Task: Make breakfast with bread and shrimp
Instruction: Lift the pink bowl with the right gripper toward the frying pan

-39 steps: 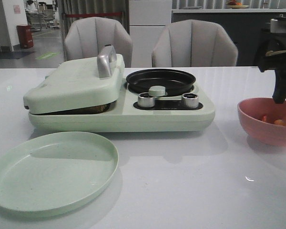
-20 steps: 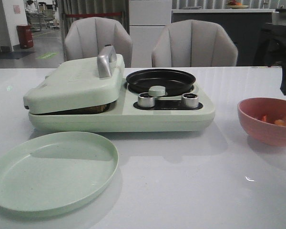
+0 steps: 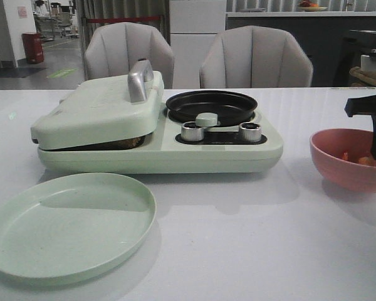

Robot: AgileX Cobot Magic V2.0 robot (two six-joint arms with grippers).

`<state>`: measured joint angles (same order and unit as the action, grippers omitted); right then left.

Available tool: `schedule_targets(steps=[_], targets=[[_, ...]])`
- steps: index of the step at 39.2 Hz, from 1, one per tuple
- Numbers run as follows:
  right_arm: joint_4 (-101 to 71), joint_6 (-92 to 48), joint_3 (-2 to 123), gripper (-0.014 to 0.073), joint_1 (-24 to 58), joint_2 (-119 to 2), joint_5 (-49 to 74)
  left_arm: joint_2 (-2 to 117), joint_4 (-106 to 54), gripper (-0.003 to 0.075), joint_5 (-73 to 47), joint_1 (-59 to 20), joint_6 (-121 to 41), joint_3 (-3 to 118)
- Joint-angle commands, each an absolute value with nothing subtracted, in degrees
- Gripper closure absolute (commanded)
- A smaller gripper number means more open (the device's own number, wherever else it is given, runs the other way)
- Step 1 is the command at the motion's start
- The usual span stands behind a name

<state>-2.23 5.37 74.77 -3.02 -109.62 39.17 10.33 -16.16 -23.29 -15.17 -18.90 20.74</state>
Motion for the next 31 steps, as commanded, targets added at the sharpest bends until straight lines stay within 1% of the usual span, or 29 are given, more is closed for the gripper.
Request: schedule_targets(steps=[1, 2, 3, 5, 12, 17, 25, 28, 31], targets=[[-4.19, 4.73, 76.54, 0.0426, -3.27, -107.16, 37.06, 10.91, -17.15, 0.0607, -18.68, -15.57, -18.36, 22.22], [-4.46, 4.73, 76.54, 0.0454, -3.27, -107.16, 36.91, 10.91, -17.15, 0.0606, -18.68, -15.57, -18.36, 22.22], [-4.82, 4.73, 76.54, 0.0463, -3.27, -107.16, 36.61, 10.91, -17.15, 0.0607, -18.68, -15.57, -18.36, 22.22], [-5.18, 4.73, 76.54, 0.0448, -3.27, -107.10, 36.20, 10.91, -17.15, 0.0606, -18.68, -15.57, -18.36, 22.22], [-5.12, 4.68, 77.89, 0.0452, -3.27, -105.83, 34.12, 10.91, -17.15, 0.0606, -18.78, -15.57, -18.36, 22.22], [-5.89, 4.68, 79.30, 0.0452, -3.07, -103.25, 28.94, 10.91, -17.15, 0.0607, -18.78, -15.57, -18.36, 22.22], [-16.44, 4.68, 82.16, 0.0452, -2.85, -100.68, 18.33, 10.91, -17.15, 0.0606, -18.78, -15.57, -18.36, 22.22], [-20.13, 4.68, 83.09, 0.0452, -2.31, -100.68, 16.56, 10.91, -17.15, 0.0606, -18.78, -15.57, -18.36, 22.22], [-20.24, 4.00, 84.04, 0.0452, -1.02, -100.68, 15.98, 10.91, -17.15, 0.0607, -18.78, -15.57, -18.36, 22.22]])
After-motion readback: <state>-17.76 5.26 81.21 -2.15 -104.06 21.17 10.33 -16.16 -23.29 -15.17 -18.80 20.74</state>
